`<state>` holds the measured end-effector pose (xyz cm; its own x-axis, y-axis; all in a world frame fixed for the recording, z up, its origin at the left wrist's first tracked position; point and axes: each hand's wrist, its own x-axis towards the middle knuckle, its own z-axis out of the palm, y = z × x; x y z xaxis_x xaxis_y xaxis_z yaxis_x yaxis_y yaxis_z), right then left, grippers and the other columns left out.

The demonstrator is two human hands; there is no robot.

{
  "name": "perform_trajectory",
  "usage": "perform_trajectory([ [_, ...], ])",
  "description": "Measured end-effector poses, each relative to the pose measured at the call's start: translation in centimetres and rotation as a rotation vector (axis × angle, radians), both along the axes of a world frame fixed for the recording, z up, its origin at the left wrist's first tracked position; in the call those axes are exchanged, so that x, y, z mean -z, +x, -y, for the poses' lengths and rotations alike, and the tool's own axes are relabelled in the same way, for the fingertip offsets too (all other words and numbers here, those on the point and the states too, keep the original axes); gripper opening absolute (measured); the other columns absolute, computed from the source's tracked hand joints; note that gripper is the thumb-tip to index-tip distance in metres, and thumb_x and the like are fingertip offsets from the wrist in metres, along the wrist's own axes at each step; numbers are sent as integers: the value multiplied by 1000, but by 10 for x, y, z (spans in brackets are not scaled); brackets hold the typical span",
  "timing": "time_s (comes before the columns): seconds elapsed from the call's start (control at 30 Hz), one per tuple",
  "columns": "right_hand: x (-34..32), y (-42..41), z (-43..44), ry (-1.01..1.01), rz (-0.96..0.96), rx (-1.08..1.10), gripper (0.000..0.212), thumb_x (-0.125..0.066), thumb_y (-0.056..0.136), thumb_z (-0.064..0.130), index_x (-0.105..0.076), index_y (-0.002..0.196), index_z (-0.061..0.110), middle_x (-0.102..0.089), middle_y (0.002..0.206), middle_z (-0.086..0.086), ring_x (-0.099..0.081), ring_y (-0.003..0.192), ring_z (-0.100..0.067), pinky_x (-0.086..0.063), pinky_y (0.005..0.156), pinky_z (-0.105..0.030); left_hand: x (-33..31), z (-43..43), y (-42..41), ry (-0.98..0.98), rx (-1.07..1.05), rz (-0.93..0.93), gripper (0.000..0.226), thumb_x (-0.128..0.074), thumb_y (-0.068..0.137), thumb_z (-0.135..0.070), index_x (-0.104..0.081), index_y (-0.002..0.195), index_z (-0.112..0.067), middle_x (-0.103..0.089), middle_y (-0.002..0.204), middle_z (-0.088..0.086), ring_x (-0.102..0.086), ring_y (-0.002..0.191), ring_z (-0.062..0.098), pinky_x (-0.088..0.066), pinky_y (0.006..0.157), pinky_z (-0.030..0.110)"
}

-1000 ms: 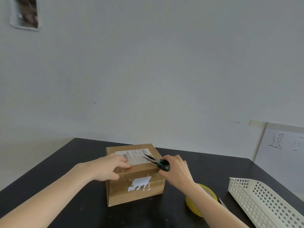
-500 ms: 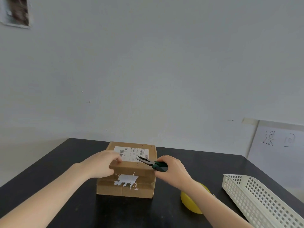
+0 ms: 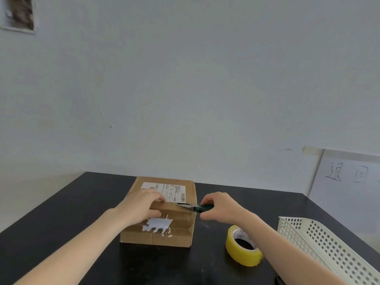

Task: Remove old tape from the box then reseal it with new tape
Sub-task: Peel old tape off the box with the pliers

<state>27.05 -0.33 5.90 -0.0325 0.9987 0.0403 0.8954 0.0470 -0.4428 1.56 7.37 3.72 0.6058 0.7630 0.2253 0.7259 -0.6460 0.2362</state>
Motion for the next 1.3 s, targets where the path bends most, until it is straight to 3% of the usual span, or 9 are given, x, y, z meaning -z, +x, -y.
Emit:
perform_trajectory([
  [0.33, -13, -7, -7, -38, -16, -60, 19, -72, 75, 33, -73, 85, 16, -58, 69, 5, -49, 64, -8, -40, 59, -20, 2, -1, 1, 34, -16, 13, 44, -64, 85, -43, -54, 128, -35, -54, 133, -15, -48, 122, 7, -41, 102, 29],
  [0.5, -19, -11, -10, -57, 2, -68, 26, -72, 74, 32, -74, 83, 8, -53, 63, 3, -44, 58, -9, -36, 56, -21, 6, -4, 0, 34, -24, 32, 44, -64, 85, -45, -54, 127, -37, -56, 130, -16, -49, 119, 6, -42, 101, 28],
  [0.8, -17, -16, -12, -69, 37, -36, 35, -70, 76, 37, -73, 87, 4, -54, 69, -5, -46, 61, -14, -39, 57, -24, 8, -4, 0, 37, -34, 31, 43, -64, 85, -44, -54, 127, -36, -55, 131, -15, -48, 121, 8, -40, 100, 28],
  [0.9, -17, -18, -11, -137, 10, -24, 33, -66, 77, 37, -75, 87, 7, -61, 67, -2, -53, 60, -13, -46, 56, -23, 9, -4, 0, 40, -35, 32, 42, -64, 85, -44, -55, 126, -37, -54, 133, -15, -47, 122, 8, -39, 101, 28],
  [1.03, -16, -17, -7, -202, -59, 4, 29, -63, 80, 32, -75, 90, 7, -63, 65, 0, -53, 55, -12, -44, 47, -20, 7, -4, 0, 43, -29, 27, 42, -65, 84, -44, -56, 125, -36, -54, 132, -16, -47, 122, 7, -40, 101, 29],
  [1.3, -11, -18, -3, -232, -204, 56, 30, -65, 80, 28, -73, 86, 0, -61, 62, -4, -51, 54, -16, -45, 49, -23, 6, -4, 0, 34, -12, 21, 39, -65, 85, -43, -56, 123, -35, -54, 132, -16, -48, 121, 6, -40, 98, 25],
])
